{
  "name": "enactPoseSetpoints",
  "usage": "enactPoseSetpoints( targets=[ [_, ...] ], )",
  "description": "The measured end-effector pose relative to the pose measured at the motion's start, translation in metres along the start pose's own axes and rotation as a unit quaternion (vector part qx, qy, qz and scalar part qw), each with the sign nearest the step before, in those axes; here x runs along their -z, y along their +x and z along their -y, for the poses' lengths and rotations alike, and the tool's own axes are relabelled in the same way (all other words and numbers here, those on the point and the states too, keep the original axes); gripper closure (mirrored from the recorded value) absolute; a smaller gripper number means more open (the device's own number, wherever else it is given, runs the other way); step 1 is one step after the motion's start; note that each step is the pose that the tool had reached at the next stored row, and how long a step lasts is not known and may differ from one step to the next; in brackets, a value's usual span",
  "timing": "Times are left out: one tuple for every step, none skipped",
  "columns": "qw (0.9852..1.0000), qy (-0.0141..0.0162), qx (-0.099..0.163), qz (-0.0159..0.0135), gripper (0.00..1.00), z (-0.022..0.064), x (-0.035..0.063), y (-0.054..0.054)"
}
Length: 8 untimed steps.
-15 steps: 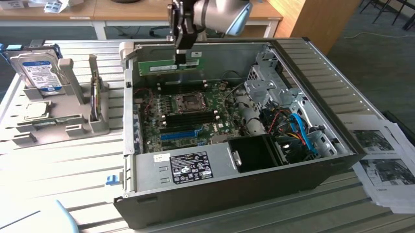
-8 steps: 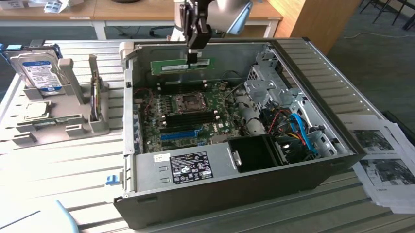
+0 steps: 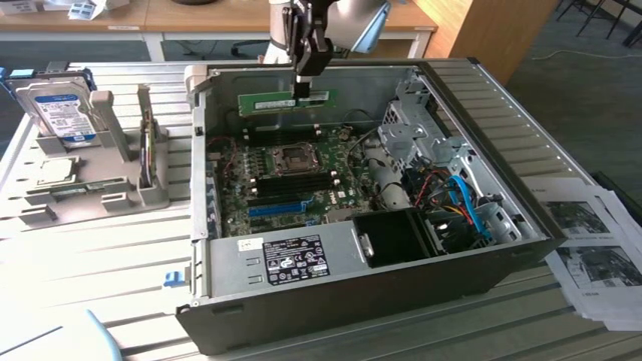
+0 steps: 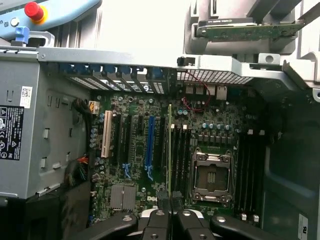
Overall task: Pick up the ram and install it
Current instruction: 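Pick up the ram and move it above insertion slot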
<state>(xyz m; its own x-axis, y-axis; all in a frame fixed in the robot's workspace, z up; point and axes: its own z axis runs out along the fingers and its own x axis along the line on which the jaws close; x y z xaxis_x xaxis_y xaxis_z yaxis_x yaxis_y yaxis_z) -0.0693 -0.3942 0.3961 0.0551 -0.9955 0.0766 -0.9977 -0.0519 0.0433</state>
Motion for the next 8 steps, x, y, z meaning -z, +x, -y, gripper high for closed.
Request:
enactPoseSetpoints(
  targets=[
    [1.0, -0.0002, -0.003, 0.0002, 0.89, 0.0, 0.0, 0.0],
    [1.0, -0.0005, -0.007, 0.0003, 0.89, 0.0, 0.0, 0.0],
    [0.9999, -0.0009, -0.011, 0.0004, 0.89, 0.0, 0.0, 0.0],
    [0.9999, -0.0011, -0.014, 0.0006, 0.89, 0.0001, 0.0, 0.0],
    [0.9999, -0.0011, -0.015, 0.0006, 0.89, 0.0001, -0.0001, 0.0],
    [0.9999, -0.0011, -0.015, 0.0007, 0.89, 0.0, -0.0001, 0.0],
    [0.9999, -0.0012, -0.015, 0.0007, 0.89, 0.0, -0.0001, 0.0],
    [0.9999, -0.0012, -0.015, 0.0007, 0.89, 0.0, -0.0001, 0.0]
  ],
)
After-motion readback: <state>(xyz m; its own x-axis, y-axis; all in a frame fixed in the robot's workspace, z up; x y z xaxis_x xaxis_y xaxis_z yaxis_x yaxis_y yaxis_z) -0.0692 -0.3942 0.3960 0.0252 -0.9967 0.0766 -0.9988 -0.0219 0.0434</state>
